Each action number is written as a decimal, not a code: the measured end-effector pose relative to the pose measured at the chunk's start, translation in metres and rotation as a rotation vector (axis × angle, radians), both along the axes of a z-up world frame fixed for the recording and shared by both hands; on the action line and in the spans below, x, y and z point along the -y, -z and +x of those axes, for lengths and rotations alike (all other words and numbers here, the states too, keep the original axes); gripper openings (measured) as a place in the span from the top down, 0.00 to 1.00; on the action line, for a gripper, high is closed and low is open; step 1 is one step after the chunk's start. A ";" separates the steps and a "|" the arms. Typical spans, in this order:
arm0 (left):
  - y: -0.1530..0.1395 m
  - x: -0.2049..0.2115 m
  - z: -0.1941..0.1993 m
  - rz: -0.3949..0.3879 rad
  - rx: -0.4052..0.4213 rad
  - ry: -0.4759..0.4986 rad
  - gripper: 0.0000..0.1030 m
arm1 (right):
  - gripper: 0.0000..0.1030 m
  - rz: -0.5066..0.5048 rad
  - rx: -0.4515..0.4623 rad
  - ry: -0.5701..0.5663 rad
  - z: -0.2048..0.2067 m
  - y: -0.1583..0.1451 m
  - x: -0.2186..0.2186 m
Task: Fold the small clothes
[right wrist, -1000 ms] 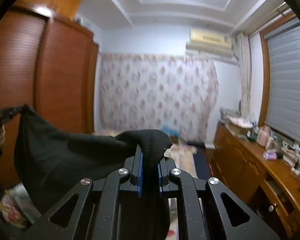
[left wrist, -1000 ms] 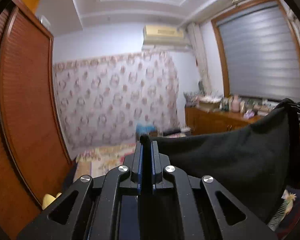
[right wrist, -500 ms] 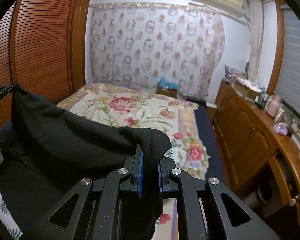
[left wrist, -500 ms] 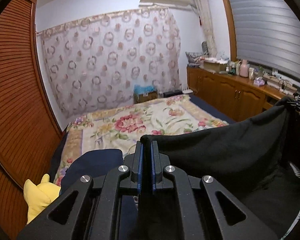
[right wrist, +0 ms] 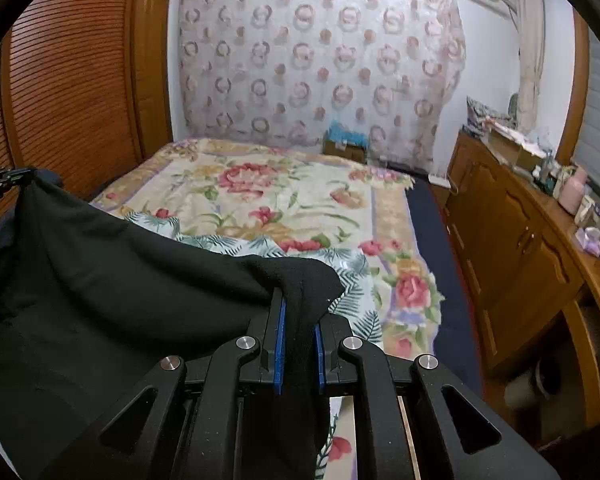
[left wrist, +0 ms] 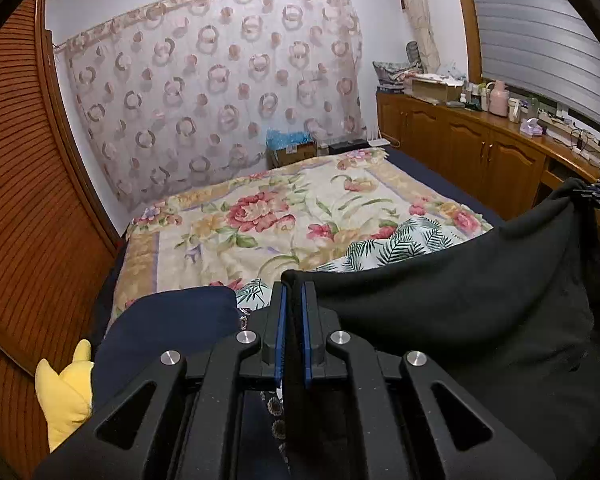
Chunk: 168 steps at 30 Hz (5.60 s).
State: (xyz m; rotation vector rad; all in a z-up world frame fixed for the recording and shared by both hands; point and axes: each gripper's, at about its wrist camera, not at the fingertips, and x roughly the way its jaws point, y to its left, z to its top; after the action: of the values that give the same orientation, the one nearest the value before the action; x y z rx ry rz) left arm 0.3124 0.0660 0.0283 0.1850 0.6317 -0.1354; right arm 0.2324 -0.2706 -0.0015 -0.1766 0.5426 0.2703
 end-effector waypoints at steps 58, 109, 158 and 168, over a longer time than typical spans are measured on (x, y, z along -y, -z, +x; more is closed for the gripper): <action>0.094 0.030 -0.083 0.288 -0.426 0.057 0.95 | 0.43 0.036 -0.251 0.004 -0.115 0.039 0.015; -0.004 -0.002 -0.159 -0.070 -0.028 0.005 0.98 | 0.96 0.143 0.023 0.015 -0.195 -0.019 0.034; 0.080 -0.032 -0.266 -0.232 -0.189 -0.020 0.57 | 0.44 0.062 -0.053 0.055 -0.309 -0.003 0.040; 0.098 -0.038 -0.263 -0.193 -0.240 -0.059 0.37 | 0.42 0.093 -0.093 -0.042 -0.271 0.024 -0.008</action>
State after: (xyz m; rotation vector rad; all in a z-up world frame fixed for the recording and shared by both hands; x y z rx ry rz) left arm 0.0492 0.1037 -0.0692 -0.0374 0.8574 -0.1625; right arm -0.0390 -0.2625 -0.0256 -0.0852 0.6182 0.3452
